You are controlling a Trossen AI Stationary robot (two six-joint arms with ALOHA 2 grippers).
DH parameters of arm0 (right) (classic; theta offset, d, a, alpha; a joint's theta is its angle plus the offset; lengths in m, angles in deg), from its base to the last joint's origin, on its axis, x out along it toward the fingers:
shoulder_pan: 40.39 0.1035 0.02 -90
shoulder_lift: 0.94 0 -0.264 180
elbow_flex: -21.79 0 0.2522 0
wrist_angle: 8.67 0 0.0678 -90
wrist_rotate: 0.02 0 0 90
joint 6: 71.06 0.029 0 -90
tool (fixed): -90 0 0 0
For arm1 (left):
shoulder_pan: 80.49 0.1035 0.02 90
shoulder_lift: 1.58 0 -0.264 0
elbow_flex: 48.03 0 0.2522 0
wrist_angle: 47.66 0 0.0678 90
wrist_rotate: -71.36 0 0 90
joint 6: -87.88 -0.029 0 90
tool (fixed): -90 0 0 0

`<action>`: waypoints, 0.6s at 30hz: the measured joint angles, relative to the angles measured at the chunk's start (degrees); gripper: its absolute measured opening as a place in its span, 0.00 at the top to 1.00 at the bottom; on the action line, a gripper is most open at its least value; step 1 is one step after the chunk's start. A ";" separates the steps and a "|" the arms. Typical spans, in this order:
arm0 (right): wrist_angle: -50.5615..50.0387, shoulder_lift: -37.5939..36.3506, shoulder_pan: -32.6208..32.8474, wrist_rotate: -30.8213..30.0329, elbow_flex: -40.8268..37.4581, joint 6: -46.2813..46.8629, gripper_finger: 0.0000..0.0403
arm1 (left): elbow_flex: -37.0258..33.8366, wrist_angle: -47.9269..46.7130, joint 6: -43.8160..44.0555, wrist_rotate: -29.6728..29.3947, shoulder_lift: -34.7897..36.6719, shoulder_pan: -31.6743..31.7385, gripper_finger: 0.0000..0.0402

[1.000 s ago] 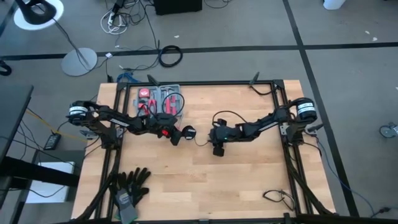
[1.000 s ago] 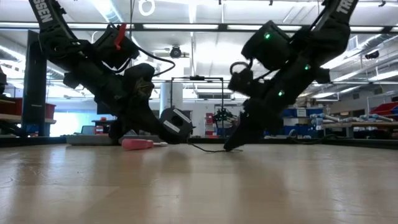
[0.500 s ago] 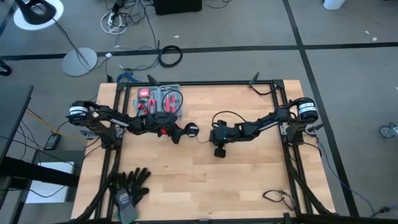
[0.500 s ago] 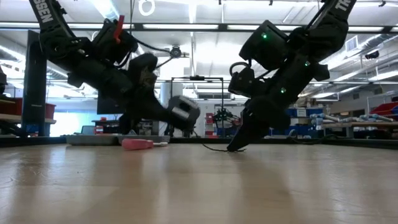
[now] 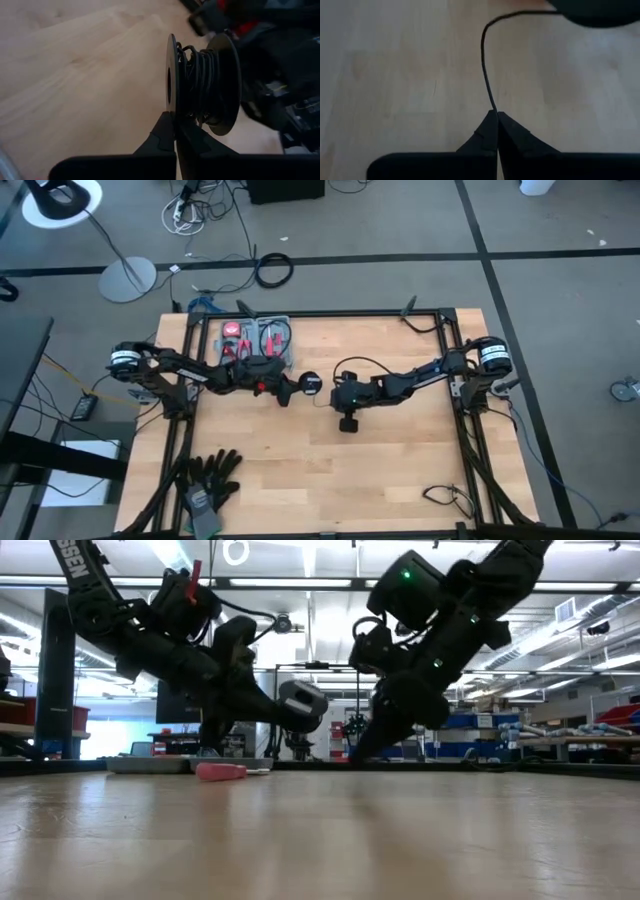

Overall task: Coil cords
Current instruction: Coil the black wire onto the spool

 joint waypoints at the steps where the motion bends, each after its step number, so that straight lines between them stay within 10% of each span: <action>1: -0.95 0.00 -0.01 -0.13 0.60 -0.51 1.00 | 0.00 -0.74 -0.04 -0.12 0.00 0.07 1.00; 18: 3.82 -0.09 -4.23 2.27 12.35 -9.45 1.00 | 0.00 -9.17 -0.21 -4.01 -0.22 0.09 1.00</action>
